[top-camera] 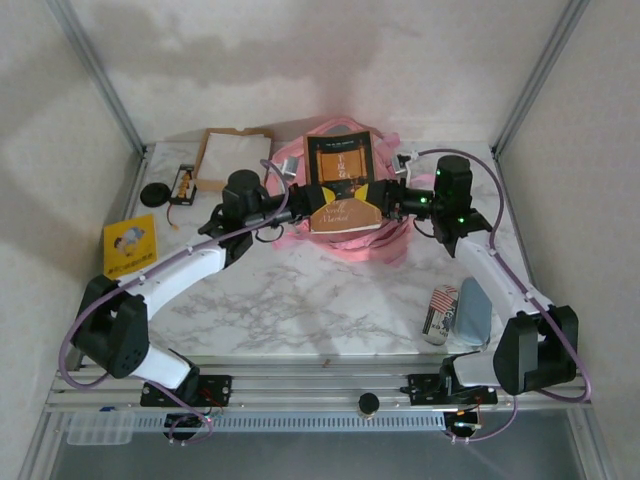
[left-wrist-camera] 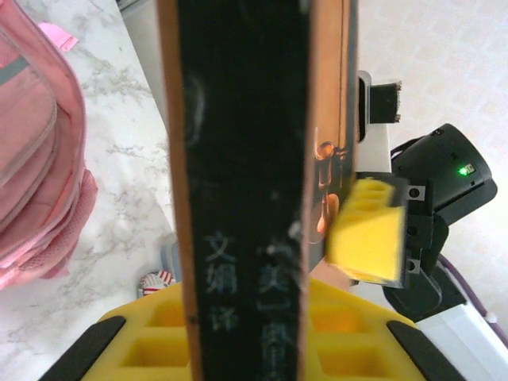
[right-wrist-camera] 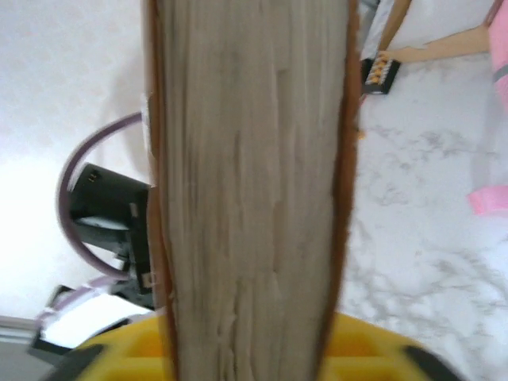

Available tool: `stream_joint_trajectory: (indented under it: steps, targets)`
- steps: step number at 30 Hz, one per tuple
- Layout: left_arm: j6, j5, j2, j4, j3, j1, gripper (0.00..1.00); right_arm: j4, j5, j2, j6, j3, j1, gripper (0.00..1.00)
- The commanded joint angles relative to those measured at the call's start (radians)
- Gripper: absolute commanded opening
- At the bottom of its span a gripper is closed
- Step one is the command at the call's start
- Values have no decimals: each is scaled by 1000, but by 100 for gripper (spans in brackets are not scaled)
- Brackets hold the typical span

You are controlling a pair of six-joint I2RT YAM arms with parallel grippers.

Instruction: Pack the student bag

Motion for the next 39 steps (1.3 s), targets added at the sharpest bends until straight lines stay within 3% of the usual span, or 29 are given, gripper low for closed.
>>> stream_joint_trajectory:
  steps: [1, 3, 6, 12, 16, 21, 30, 36, 39]
  targets:
    - [90, -56, 23, -80, 39, -4, 0, -62, 18, -4, -89, 43, -25, 5]
    - [150, -63, 33, -148, 70, -10, 6, -98, 42, -8, -121, 46, -48, 0]
    - [332, -124, 61, -338, 167, -20, 40, -231, 96, -11, -205, 76, -113, 0]
    - [759, -412, 249, -788, 457, -82, 65, -372, 216, -44, -275, 65, -312, 0]
    - [919, -572, 405, -909, 603, -142, 72, -349, 217, -62, -255, 6, -446, 0]
    - [1044, -686, 590, -989, 782, -208, 78, -343, 234, -75, -256, -25, -529, 0]
    - [1116, -702, 761, -959, 931, -241, 88, -331, 235, -67, -249, -35, -562, 0]
    - [1124, -788, 868, -976, 1041, -241, 89, -317, 221, -70, -241, -44, -562, 0]
    - [1147, -763, 898, -985, 1065, -242, 90, -317, 222, -73, -241, -46, -562, 0]
